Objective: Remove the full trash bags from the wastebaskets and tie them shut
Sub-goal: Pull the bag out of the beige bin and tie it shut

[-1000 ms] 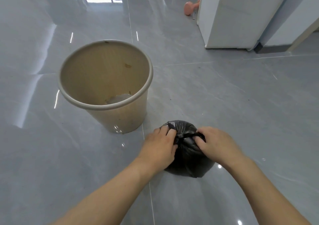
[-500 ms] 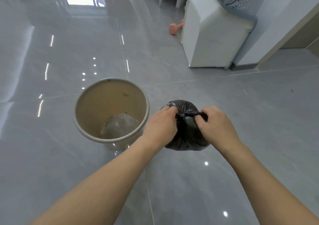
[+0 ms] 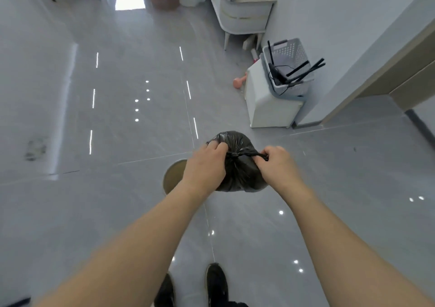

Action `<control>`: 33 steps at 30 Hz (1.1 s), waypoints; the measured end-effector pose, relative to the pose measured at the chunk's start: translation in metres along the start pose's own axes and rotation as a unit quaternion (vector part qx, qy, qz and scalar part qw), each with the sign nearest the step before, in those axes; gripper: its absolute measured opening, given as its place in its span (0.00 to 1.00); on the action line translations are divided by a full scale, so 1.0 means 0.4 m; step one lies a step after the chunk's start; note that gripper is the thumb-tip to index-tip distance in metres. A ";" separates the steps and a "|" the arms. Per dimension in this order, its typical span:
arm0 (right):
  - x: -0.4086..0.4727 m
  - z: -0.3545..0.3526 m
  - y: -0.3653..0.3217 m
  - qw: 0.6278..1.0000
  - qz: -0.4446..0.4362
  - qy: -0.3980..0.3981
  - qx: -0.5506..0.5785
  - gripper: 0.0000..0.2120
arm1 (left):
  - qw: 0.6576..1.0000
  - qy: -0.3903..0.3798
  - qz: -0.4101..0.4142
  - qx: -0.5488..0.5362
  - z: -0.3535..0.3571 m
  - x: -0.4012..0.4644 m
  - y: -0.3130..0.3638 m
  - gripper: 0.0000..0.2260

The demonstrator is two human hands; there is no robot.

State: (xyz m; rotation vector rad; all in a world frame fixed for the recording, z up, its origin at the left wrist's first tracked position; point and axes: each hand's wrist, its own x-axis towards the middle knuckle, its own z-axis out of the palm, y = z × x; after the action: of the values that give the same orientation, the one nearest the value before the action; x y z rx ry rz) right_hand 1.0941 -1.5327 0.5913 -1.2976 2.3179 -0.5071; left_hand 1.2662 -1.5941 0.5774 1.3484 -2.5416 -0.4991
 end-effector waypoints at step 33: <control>-1.012 0.314 -0.984 0.742 -0.526 -0.416 0.005 0.11 | 0.690 0.281 -0.667 0.023 -0.653 -1.345 -0.135 0.09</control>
State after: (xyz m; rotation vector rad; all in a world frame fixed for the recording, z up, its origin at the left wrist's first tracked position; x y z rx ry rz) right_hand 1.6274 -1.3906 0.7638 -2.1680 0.7112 -0.1479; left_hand 1.6958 -1.2252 0.7769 2.6445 -0.7397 -0.1188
